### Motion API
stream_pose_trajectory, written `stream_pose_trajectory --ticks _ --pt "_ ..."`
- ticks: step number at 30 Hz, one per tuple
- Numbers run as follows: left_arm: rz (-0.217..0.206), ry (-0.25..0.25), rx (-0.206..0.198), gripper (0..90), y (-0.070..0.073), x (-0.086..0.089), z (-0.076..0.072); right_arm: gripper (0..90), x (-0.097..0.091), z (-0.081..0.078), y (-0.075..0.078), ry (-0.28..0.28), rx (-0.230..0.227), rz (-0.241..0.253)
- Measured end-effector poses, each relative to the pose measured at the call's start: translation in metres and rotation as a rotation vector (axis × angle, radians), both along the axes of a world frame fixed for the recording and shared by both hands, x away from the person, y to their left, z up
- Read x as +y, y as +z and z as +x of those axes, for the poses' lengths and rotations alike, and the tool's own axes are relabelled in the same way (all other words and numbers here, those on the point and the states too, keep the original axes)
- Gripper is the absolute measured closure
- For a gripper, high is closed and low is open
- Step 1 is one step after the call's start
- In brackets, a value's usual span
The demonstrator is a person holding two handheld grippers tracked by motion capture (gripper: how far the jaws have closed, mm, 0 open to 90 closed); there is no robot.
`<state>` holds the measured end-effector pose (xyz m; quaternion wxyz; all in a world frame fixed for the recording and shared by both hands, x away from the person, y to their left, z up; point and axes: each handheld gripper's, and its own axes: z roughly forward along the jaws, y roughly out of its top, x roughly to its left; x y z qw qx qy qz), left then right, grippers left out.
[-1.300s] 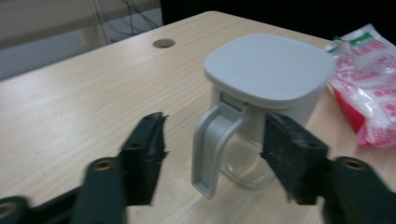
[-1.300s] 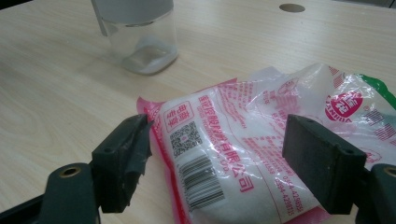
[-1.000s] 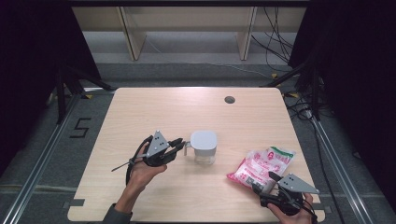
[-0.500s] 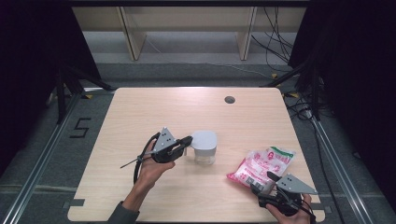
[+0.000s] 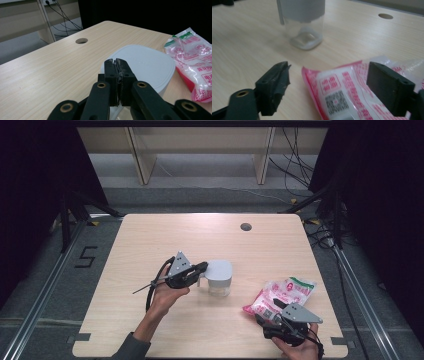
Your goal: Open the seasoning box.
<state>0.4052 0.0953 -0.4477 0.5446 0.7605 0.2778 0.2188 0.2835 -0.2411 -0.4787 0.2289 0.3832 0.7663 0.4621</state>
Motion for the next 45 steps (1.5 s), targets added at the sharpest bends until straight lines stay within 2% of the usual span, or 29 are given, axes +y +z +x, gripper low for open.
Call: stream_pose_trajectory --ticks 2,3,4,6,8,9,11,12,13,15,19,22,24,25,28,29,30,31,32,33,34,36,37,38,39,42,43,44,45 --pt "-0.005 -0.004 -0.002 87.5 0.000 0.001 0.000 16.5 0.005 0.003 0.002 -0.008 -0.005 0.054" --pt "0.000 -0.002 -0.003 87.8 0.000 0.002 0.000 17.6 0.006 0.007 0.002 0.007 -0.031 0.054" --pt "0.001 -0.002 -0.004 88.0 0.000 0.001 0.000 22.8 0.009 0.010 0.003 0.014 -0.042 0.030" --pt "-0.007 -0.008 -0.006 88.1 -0.001 0.001 0.000 31.9 0.016 0.017 0.004 0.041 -0.019 0.035" --pt "-0.007 -0.002 0.000 88.1 -0.001 0.002 0.000 39.7 0.023 0.026 0.004 0.050 -0.025 0.020" --pt "-0.009 -0.002 0.002 88.2 -0.001 0.002 0.000 44.6 0.027 0.030 0.004 0.073 -0.032 0.016" --pt "-0.010 -0.002 0.003 88.4 -0.001 0.002 0.000 47.1 0.031 0.031 0.005 0.055 -0.021 0.015" --pt "-0.016 -0.003 0.003 88.4 -0.001 0.002 0.000 54.8 0.036 0.040 0.006 0.083 -0.035 0.016" --pt "-0.015 -0.001 0.002 88.4 -0.001 0.002 0.000 56.5 0.038 0.042 0.007 0.071 -0.027 0.025" --pt "-0.018 -0.003 0.004 88.3 -0.001 0.002 0.000 60.3 0.042 0.049 0.007 0.071 -0.050 0.019" --pt "-0.026 -0.006 0.001 88.2 -0.002 0.002 0.001 66.1 0.046 0.058 0.006 0.079 -0.048 -0.012" --pt "-0.019 -0.002 0.002 88.1 -0.002 0.003 0.001 69.5 0.047 0.062 0.006 0.081 -0.042 -0.008" --pt "-0.030 -0.003 0.004 88.1 -0.002 0.002 0.001 76.4 0.048 0.066 0.006 0.091 -0.043 0.000" --pt "-0.034 -0.005 0.004 88.0 -0.003 0.003 0.001 78.1 0.049 0.066 0.007 0.089 -0.028 0.012" --pt "-0.030 0.002 0.008 88.0 -0.002 0.003 0.001 82.2 0.050 0.069 0.008 0.100 -0.017 0.009" --pt "-0.036 -0.009 0.005 88.0 -0.003 0.003 0.001 83.8 0.052 0.071 0.008 0.117 -0.025 0.016" --pt "-0.048 0.000 0.019 88.0 -0.003 0.003 0.001 84.8 0.053 0.071 0.009 0.103 -0.027 0.017" --pt "-0.048 0.000 0.019 88.0 -0.003 0.003 0.001 85.9 0.053 0.073 0.009 0.100 -0.049 0.014" --pt "-0.041 -0.010 0.021 88.0 -0.003 0.006 0.002 86.8 0.054 0.073 0.011 0.105 -0.029 0.015" --pt "-0.055 -0.003 0.024 87.9 -0.003 0.005 0.002 87.1 0.054 0.074 0.012 0.108 -0.034 0.016" --pt "-0.040 -0.007 0.020 87.9 -0.003 0.006 0.002 87.7 0.055 0.075 0.013 0.111 -0.025 0.013" --pt "-0.040 -0.007 0.019 87.9 -0.003 0.006 0.002 88.8 0.057 0.078 0.012 0.120 -0.026 0.035" --pt "-0.041 -0.007 0.019 87.9 -0.003 0.006 0.002 88.8 0.057 0.080 0.011 0.131 -0.035 0.031" --pt "-0.041 -0.007 0.019 87.9 -0.003 0.006 0.002 88.8 0.058 0.081 0.011 0.128 -0.024 0.048" --pt "-0.042 -0.008 0.020 87.9 -0.003 0.006 0.002 88.9 0.058 0.081 0.011 0.115 -0.012 0.042" --pt "-0.042 -0.007 0.020 87.9 -0.003 0.006 0.002 89.9 0.059 0.083 0.011 0.113 -0.021 0.043" --pt "-0.056 -0.003 0.021 87.9 -0.004 0.005 0.002 90.0 0.059 0.084 0.011 0.126 -0.035 0.035" --pt "-0.055 -0.004 0.021 87.9 -0.004 0.005 0.002 90.0 0.062 0.082 0.012 0.118 -0.008 0.057" --pt "-0.042 -0.007 0.021 87.9 -0.003 0.006 0.002 90.0 0.063 0.082 0.013 0.115 -0.003 0.052"
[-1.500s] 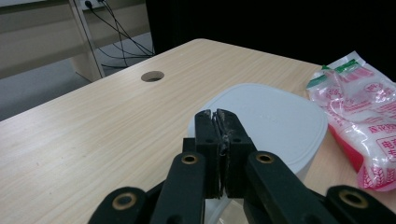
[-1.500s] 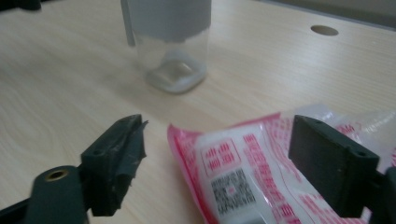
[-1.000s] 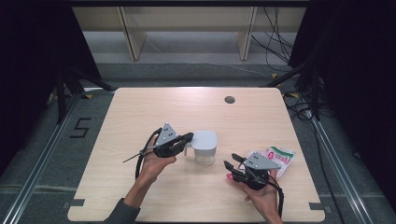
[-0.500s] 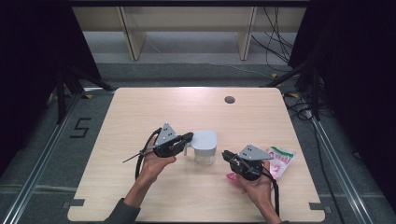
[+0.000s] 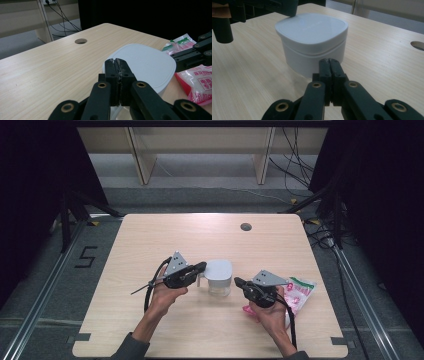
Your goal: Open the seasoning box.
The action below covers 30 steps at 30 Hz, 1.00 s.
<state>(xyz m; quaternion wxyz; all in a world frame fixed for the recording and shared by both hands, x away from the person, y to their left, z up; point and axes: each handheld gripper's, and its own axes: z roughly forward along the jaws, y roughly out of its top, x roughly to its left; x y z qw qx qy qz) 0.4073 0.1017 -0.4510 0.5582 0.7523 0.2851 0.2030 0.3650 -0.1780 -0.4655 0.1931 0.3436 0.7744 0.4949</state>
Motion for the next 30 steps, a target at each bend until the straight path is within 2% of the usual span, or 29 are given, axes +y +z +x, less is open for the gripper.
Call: stream_pose_trajectory --ticks 1,2,3,4,5,7,8,11,12,14,16,20,25,26,27,30 --pt "0.000 0.000 -0.001 87.9 -0.0001 0.0000 0.0001 90.0 0.0001 0.0026 0.0007 0.016 -0.022 -0.012" --pt "0.000 0.000 -0.001 87.9 -0.0002 0.0000 0.0002 90.0 0.0020 0.0016 0.0017 0.006 -0.018 -0.007" --pt "-0.017 0.006 0.002 87.9 -0.0006 -0.0010 -0.0002 90.0 0.0026 0.0029 0.0027 0.024 -0.023 -0.015" --pt "-0.017 0.008 0.002 87.9 -0.0005 -0.0009 -0.0007 90.0 0.0033 0.0033 0.0038 0.019 -0.024 -0.020" --pt "-0.013 0.007 0.001 87.9 -0.0003 -0.0008 -0.0008 90.0 0.0053 0.0024 0.0042 0.016 -0.003 -0.012" --pt "-0.009 0.013 -0.004 87.6 -0.0002 -0.0014 -0.0008 90.0 0.0070 0.0023 0.0046 0.004 -0.008 -0.023" --pt "-0.007 0.013 -0.006 87.6 -0.0002 -0.0015 -0.0010 90.0 0.0067 0.0043 0.0042 0.025 -0.026 -0.024" --pt "0.006 0.013 -0.001 87.6 0.0002 0.0002 -0.0010 90.0 0.0076 0.0027 0.0043 0.012 -0.020 -0.024" --pt "-0.013 0.015 0.002 87.6 -0.0002 -0.0008 -0.0007 90.0 0.0076 0.0038 0.0039 0.027 -0.011 -0.028" --pt "-0.009 0.012 -0.004 87.6 -0.0002 -0.0011 -0.0008 90.0 0.0070 0.0032 0.0036 0.016 -0.006 -0.051" --pt "0.009 0.013 -0.004 87.6 0.0003 0.0002 -0.0013 90.0 0.0064 0.0046 0.0039 0.011 -0.032 -0.040" --pt "-0.015 0.018 0.003 87.5 -0.0006 0.0002 -0.0002 90.0 0.0067 0.0039 0.0031 0.017 0.006 -0.055" --pt "-0.019 0.019 0.008 87.4 -0.0007 0.0005 -0.0001 90.0 0.0075 0.0046 0.0026 0.019 0.005 -0.055" --pt "-0.015 0.018 0.003 87.5 -0.0007 0.0004 0.0000 90.0 0.0067 0.0052 0.0026 0.012 -0.007 -0.055" --pt "-0.015 0.018 0.002 87.5 -0.0007 0.0002 -0.0003 90.0 0.0071 0.0048 0.0030 0.011 0.004 -0.037" --pt "-0.019 0.017 0.006 87.5 -0.0007 0.0001 -0.0003 90.0 0.0071 0.0056 0.0042 0.032 -0.001 -0.037"
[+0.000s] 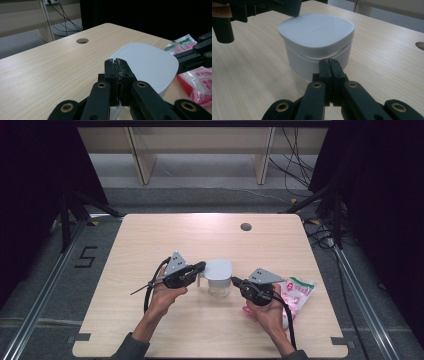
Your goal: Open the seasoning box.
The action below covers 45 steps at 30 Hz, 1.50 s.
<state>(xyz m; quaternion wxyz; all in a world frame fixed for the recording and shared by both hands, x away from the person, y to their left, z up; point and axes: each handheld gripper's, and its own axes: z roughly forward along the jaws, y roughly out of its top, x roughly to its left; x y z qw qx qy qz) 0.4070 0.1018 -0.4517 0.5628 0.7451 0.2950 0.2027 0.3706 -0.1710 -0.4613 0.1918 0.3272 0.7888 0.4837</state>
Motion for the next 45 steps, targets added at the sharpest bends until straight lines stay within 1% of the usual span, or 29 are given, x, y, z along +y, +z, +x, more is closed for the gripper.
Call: stream_pose_trajectory --ticks 2,6,7,8,9,11,13,14,16,17,18,19,20,22,23,24,27,30,31,33,34,35,36,38,39,41,43,44,45 --pt "-0.004 0.002 0.004 87.3 0.000 0.000 0.000 90.0 0.002 -0.002 0.002 -0.011 0.012 0.011" --pt "-0.020 0.002 0.013 82.5 -0.001 0.002 0.001 90.0 0.003 0.000 0.007 -0.003 -0.020 0.008" --pt "-0.033 0.010 0.003 81.0 -0.001 0.002 0.002 90.0 0.004 0.000 0.009 0.000 -0.044 0.010" --pt "-0.015 0.028 -0.012 79.1 0.001 0.004 0.001 90.0 0.005 0.000 0.011 0.019 -0.027 0.002" --pt "-0.021 0.021 -0.019 76.3 0.003 0.005 0.000 90.0 0.007 -0.003 0.013 0.006 -0.013 0.016" --pt "-0.031 0.021 -0.016 71.0 0.005 0.007 -0.001 90.0 0.007 0.000 0.014 0.015 -0.034 0.019" --pt "-0.018 -0.025 -0.018 63.3 0.011 0.012 -0.004 90.0 0.011 0.002 0.017 0.012 -0.039 0.022" --pt "0.013 -0.030 -0.025 60.5 0.013 0.014 -0.006 90.0 0.013 0.004 0.017 0.016 -0.055 0.018" --pt "0.021 -0.023 -0.029 57.0 0.014 0.014 -0.007 90.0 0.015 0.005 0.018 0.013 -0.056 0.017" --pt "0.054 -0.004 -0.048 55.5 0.015 0.018 -0.011 90.0 0.019 0.006 0.020 0.026 -0.033 0.026" --pt "0.054 -0.004 -0.048 54.2 0.015 0.018 -0.011 90.0 0.019 0.006 0.020 0.026 -0.033 0.026" --pt "0.063 -0.008 -0.037 52.5 0.015 0.022 -0.015 90.0 0.022 0.005 0.022 0.019 -0.031 0.017" --pt "0.071 -0.008 -0.028 51.3 0.014 0.025 -0.018 90.0 0.022 0.008 0.022 0.031 -0.065 0.012" --pt "0.080 0.004 -0.027 48.4 0.012 0.030 -0.020 90.0 0.024 0.008 0.025 0.017 -0.061 0.024" --pt "0.082 0.009 -0.021 47.5 0.012 0.032 -0.021 90.0 0.025 0.009 0.027 0.036 -0.075 0.021" --pt "0.080 0.011 -0.017 46.3 0.011 0.034 -0.022 90.0 0.027 0.007 0.028 0.029 -0.046 0.044" --pt "0.089 0.018 -0.003 43.0 0.007 0.039 -0.023 90.0 0.031 0.009 0.031 0.046 -0.073 0.029" --pt "0.087 0.020 0.012 39.3 0.005 0.040 -0.024 90.0 0.034 0.009 0.032 0.027 -0.072 0.045" --pt "0.102 0.028 0.006 38.7 0.004 0.040 -0.025 90.0 0.037 0.009 0.034 0.052 -0.067 0.033" --pt "0.114 0.028 0.011 36.9 0.002 0.038 -0.026 90.0 0.040 0.009 0.036 0.043 -0.062 0.039" --pt "0.126 0.039 0.011 35.7 0.002 0.037 -0.027 90.0 0.041 0.012 0.036 0.063 -0.102 0.035" --pt "0.122 0.038 0.020 34.0 0.001 0.036 -0.027 90.0 0.044 0.010 0.037 0.058 -0.068 0.065" --pt "0.129 0.039 0.021 32.6 0.000 0.035 -0.027 90.0 0.046 0.009 0.037 0.066 -0.061 0.061" --pt "0.135 0.030 0.028 31.8 -0.002 0.034 -0.028 90.0 0.050 0.009 0.038 0.078 -0.062 0.058" --pt "0.138 0.034 0.035 31.7 -0.002 0.034 -0.029 90.0 0.052 0.009 0.039 0.080 -0.091 0.063" --pt "0.137 0.030 0.042 31.2 -0.003 0.034 -0.030 90.0 0.057 0.007 0.039 0.110 -0.074 0.075" --pt "0.147 0.017 0.028 30.5 -0.002 0.035 -0.029 90.0 0.059 0.005 0.039 0.109 -0.065 0.091" --pt "0.136 0.035 0.040 30.1 -0.003 0.037 -0.030 89.6 0.062 0.003 0.039 0.122 -0.062 0.085" --pt "0.128 0.045 0.048 29.9 -0.003 0.037 -0.031 89.2 0.062 0.003 0.039 0.109 -0.067 0.089"
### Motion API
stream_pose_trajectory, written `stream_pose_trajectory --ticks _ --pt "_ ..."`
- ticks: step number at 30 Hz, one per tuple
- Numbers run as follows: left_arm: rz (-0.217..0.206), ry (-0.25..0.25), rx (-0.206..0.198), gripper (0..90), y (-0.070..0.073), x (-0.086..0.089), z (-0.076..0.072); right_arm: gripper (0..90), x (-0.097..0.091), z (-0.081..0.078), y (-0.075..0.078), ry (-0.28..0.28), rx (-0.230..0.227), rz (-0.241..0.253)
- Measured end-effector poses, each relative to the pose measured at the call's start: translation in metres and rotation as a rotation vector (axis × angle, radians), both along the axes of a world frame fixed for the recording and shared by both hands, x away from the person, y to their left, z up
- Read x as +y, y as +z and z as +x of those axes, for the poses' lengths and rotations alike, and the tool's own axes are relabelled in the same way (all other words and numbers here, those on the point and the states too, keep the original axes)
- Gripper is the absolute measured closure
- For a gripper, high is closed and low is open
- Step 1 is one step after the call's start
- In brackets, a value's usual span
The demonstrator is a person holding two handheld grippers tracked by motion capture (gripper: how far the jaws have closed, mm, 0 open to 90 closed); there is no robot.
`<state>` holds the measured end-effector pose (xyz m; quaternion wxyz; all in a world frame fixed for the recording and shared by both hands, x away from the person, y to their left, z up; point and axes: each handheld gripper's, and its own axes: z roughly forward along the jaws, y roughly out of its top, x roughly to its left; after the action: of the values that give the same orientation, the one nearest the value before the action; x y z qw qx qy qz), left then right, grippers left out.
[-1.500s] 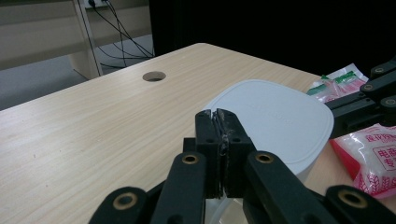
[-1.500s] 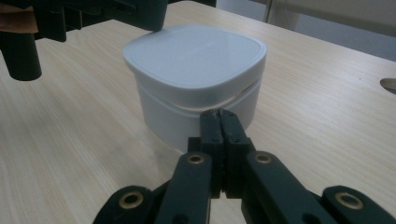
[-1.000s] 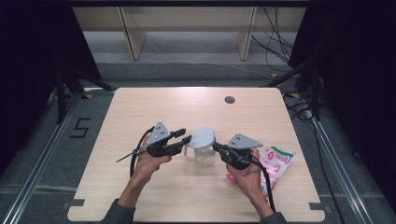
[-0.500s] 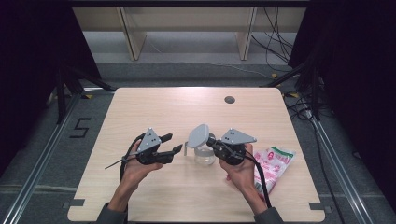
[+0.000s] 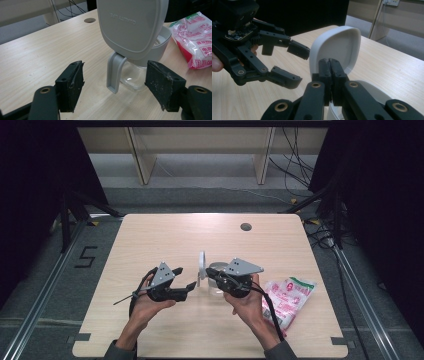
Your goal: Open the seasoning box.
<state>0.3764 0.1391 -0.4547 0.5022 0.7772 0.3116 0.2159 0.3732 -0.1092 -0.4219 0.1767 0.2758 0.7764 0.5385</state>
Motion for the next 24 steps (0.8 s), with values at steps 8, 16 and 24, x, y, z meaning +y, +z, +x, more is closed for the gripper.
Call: stream_pose_trajectory --ticks 8,16,24 --pt "-0.015 0.015 0.017 28.0 -0.005 0.005 -0.002 78.4 -0.016 -0.004 -0.001 -0.017 0.023 0.001" --pt "-0.030 0.019 0.042 25.9 -0.014 0.006 -0.005 68.7 -0.061 -0.015 -0.008 -0.088 0.060 0.017" --pt "-0.036 0.016 0.056 25.2 -0.020 0.006 -0.010 58.8 -0.095 -0.027 -0.015 -0.179 0.069 -0.020"
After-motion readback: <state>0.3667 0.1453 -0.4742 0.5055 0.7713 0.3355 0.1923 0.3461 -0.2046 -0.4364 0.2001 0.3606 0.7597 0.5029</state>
